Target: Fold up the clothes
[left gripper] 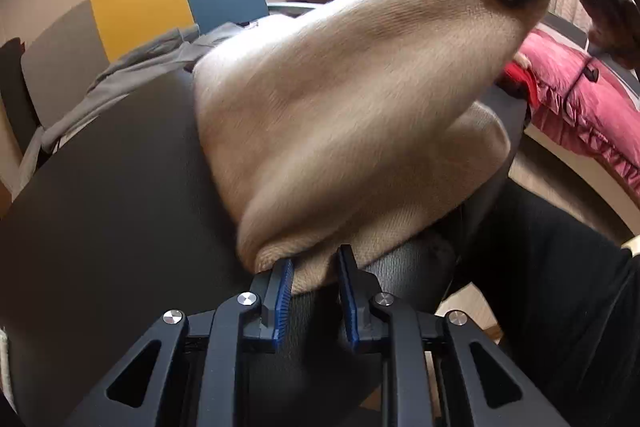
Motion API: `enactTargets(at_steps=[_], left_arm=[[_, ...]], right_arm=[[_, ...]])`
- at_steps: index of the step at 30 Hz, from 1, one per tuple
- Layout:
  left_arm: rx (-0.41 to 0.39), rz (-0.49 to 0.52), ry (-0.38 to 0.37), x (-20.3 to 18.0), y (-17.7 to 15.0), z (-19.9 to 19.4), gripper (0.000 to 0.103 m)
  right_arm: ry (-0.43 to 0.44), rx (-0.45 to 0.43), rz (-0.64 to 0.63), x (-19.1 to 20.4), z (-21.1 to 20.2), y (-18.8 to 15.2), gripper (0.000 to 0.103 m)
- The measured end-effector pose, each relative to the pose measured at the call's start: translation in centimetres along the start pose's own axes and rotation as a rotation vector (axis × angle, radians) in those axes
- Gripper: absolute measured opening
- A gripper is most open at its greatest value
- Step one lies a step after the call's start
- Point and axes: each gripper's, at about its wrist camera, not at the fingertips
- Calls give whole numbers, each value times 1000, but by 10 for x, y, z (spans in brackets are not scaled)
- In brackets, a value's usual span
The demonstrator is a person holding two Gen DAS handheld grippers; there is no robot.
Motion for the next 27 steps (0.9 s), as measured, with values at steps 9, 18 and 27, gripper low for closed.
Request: enactTargets(at_steps=[9, 18, 27], left_arm=[[1, -270, -375, 49, -5, -26, 21], [-191, -486, -445, 84, 39, -14, 22], [-156, -340, -415, 33, 56, 7, 22]], right_arm=[[-74, 147, 208, -66, 62, -88, 6], [-91, 95, 190, -61, 45, -92, 15], [-105, -338, 341, -92, -46, -45, 73]])
Point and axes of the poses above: each gripper's, at about its wrist camera, not at the fingertips, and z roughly the way its jaws point, x to its left, y to its top
